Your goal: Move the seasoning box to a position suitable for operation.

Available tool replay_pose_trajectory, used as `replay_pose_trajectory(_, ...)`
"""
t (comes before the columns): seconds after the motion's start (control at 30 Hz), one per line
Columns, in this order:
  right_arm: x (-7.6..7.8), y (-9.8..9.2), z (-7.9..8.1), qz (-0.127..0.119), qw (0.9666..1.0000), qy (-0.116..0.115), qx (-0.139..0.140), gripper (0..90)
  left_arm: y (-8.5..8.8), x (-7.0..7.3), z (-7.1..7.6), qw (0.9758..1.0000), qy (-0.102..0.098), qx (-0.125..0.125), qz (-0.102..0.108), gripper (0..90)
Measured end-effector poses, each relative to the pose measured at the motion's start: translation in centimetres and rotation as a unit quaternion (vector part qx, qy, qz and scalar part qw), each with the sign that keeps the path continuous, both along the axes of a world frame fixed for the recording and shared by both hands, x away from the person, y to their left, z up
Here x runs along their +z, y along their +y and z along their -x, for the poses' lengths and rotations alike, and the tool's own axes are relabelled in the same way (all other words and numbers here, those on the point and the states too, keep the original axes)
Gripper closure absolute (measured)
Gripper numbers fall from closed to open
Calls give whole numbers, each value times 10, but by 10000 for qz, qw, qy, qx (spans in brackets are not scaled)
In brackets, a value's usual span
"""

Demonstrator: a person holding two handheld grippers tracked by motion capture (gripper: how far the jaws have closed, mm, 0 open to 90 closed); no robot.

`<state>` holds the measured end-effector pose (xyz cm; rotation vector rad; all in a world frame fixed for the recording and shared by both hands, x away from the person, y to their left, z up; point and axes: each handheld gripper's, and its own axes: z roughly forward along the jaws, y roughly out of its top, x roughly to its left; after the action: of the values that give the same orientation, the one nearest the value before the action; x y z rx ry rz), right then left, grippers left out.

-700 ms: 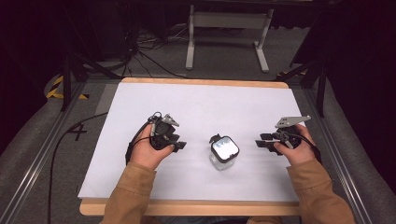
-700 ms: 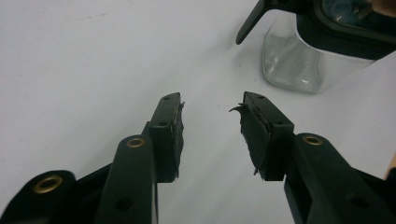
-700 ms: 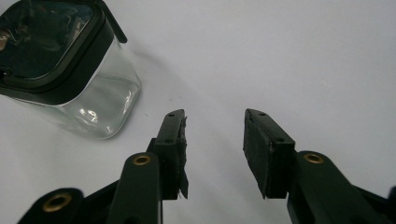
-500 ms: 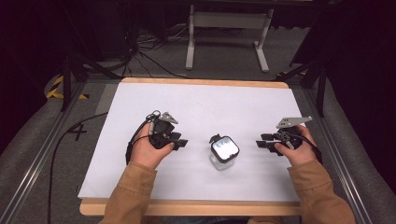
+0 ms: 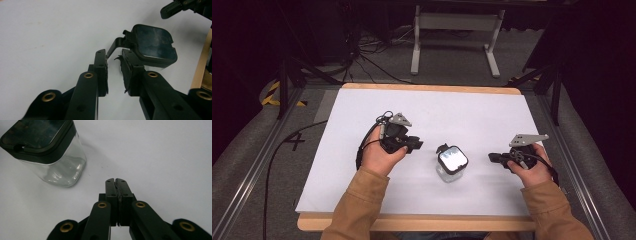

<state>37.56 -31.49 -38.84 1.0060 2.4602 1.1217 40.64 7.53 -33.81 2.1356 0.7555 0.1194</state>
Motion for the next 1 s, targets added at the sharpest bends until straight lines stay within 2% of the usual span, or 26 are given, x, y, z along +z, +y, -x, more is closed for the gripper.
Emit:
replay_pose_trajectory(0.07,-3,6,2,-125,9999,-42,102,898,-2,1,0,10000,12,-6,27,725)
replay_pose_trajectory(0.13,-3,8,3,-150,9998,-28,124,899,-3,2,-1,10000,-13,-44,4,714)
replay_pose_trajectory(0.2,-4,13,3,-203,9996,-19,214,898,-3,2,0,10000,-22,-9,45,673)
replay_pose_trajectory(0.27,-6,17,2,-221,9993,-2,296,898,-2,2,1,10000,-32,31,-12,615)
replay_pose_trajectory(0.37,-10,28,-1,-185,9988,10,448,899,2,2,4,9999,-23,116,-88,566)
replay_pose_trajectory(0.43,-12,34,-3,-169,9984,39,541,899,5,1,5,9998,-44,195,-36,551)
replay_pose_trajectory(0.5,-15,43,-5,-110,9976,69,683,898,8,1,7,9996,33,266,-100,515)
replay_pose_trajectory(0.73,-26,58,-14,-11,9955,195,925,898,15,-3,13,9990,23,406,-202,477)
replay_pose_trajectory(0.87,-29,61,-17,84,9956,203,912,898,21,-3,16,9987,47,470,-192,476)
replay_pose_trajectory(1.0,-30,61,-19,31,9956,287,888,900,22,-4,16,9987,37,438,-264,475)
